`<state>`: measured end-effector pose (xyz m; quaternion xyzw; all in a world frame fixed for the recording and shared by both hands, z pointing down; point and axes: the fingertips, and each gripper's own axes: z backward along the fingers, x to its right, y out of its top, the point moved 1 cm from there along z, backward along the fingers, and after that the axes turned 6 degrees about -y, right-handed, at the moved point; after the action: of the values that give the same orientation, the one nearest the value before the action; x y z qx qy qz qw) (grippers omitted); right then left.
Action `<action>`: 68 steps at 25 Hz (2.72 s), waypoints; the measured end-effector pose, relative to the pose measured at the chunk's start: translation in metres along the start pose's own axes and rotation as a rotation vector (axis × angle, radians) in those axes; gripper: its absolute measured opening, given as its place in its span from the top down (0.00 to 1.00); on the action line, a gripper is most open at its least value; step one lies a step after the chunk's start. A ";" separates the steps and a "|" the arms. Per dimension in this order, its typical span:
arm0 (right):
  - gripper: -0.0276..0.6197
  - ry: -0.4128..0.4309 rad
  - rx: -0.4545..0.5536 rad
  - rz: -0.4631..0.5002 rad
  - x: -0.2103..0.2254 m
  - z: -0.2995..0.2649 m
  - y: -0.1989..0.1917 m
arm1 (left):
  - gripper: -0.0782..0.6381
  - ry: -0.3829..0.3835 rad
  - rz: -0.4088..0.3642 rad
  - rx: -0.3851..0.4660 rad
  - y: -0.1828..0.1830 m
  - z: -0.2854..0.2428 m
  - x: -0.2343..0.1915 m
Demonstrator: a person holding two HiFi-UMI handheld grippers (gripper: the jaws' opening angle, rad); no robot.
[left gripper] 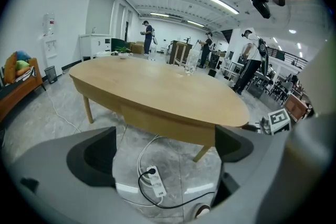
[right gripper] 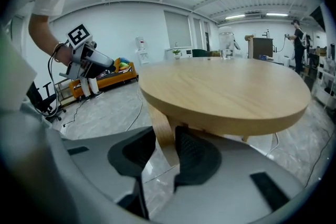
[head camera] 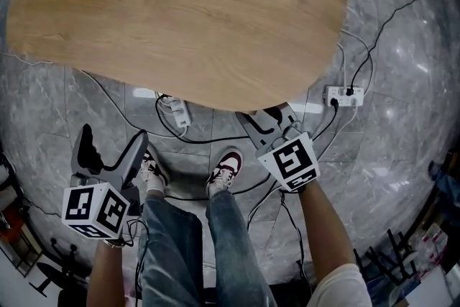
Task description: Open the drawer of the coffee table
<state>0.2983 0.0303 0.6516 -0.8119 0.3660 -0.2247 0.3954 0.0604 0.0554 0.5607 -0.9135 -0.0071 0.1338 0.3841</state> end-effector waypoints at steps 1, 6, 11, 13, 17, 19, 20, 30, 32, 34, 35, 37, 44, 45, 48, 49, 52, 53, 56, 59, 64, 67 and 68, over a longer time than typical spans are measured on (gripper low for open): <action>0.78 0.006 -0.002 0.004 -0.003 0.001 -0.001 | 0.09 0.001 0.000 0.000 0.000 0.001 -0.001; 0.78 0.012 -0.012 0.014 -0.013 0.004 -0.003 | 0.09 0.003 0.003 0.000 0.000 0.002 -0.005; 0.79 0.012 -0.029 0.047 -0.013 0.005 -0.004 | 0.09 0.008 0.019 -0.004 -0.005 0.003 -0.009; 0.79 0.022 -0.038 0.069 -0.015 0.005 -0.004 | 0.09 0.013 0.034 -0.008 -0.008 0.004 -0.012; 0.81 0.038 -0.055 0.131 -0.016 0.005 0.000 | 0.09 0.015 0.043 -0.015 -0.010 0.009 -0.019; 0.81 0.048 -0.068 0.161 -0.016 0.007 -0.003 | 0.09 0.020 0.044 -0.016 -0.012 0.010 -0.021; 0.82 0.052 -0.075 0.172 -0.017 0.008 -0.005 | 0.09 0.023 0.046 -0.016 -0.013 0.011 -0.022; 0.82 0.127 -0.108 0.182 -0.058 0.025 -0.014 | 0.09 0.049 0.069 -0.013 -0.020 0.020 -0.037; 0.82 0.139 -0.117 0.184 -0.067 0.026 -0.017 | 0.09 0.053 0.074 -0.014 -0.022 0.023 -0.041; 0.82 0.150 -0.124 0.186 -0.075 0.028 -0.020 | 0.09 0.053 0.075 -0.017 -0.024 0.026 -0.044; 0.82 0.156 -0.129 0.187 -0.078 0.029 -0.022 | 0.09 0.054 0.075 -0.018 -0.025 0.027 -0.045; 0.82 0.163 -0.135 0.190 -0.084 0.031 -0.025 | 0.09 0.056 0.075 -0.017 -0.026 0.030 -0.049; 0.83 0.157 -0.155 0.220 -0.086 0.034 -0.027 | 0.09 0.059 0.081 -0.009 -0.025 0.038 -0.055; 0.83 0.160 -0.158 0.229 -0.086 0.034 -0.027 | 0.09 0.059 0.082 -0.008 -0.025 0.038 -0.056; 0.84 0.170 -0.177 0.246 -0.087 0.034 -0.022 | 0.09 0.055 0.085 -0.008 -0.026 0.039 -0.058; 0.84 0.173 -0.181 0.253 -0.087 0.035 -0.021 | 0.09 0.053 0.084 -0.009 -0.027 0.040 -0.058; 0.84 0.179 -0.173 0.275 -0.087 0.037 -0.019 | 0.09 0.052 0.085 -0.013 -0.029 0.042 -0.059; 0.84 0.187 -0.171 0.281 -0.089 0.039 -0.017 | 0.09 0.053 0.085 -0.012 -0.029 0.043 -0.060; 0.84 0.227 -0.173 0.289 -0.103 0.045 -0.015 | 0.09 0.060 0.084 -0.011 -0.029 0.044 -0.064; 0.84 0.251 -0.188 0.281 -0.121 0.053 -0.026 | 0.09 0.063 0.091 -0.008 -0.030 0.046 -0.067; 0.84 0.261 -0.193 0.268 -0.144 0.059 -0.033 | 0.09 0.078 0.097 0.004 -0.027 0.051 -0.074; 0.84 0.273 -0.202 0.268 -0.154 0.062 -0.038 | 0.09 0.087 0.093 0.003 -0.026 0.055 -0.080; 0.83 0.277 -0.207 0.269 -0.156 0.063 -0.041 | 0.09 0.087 0.089 0.001 -0.026 0.055 -0.080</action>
<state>0.2581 0.1985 0.6357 -0.7536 0.5428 -0.2404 0.2823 -0.0282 0.1030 0.5617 -0.9176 0.0505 0.1109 0.3784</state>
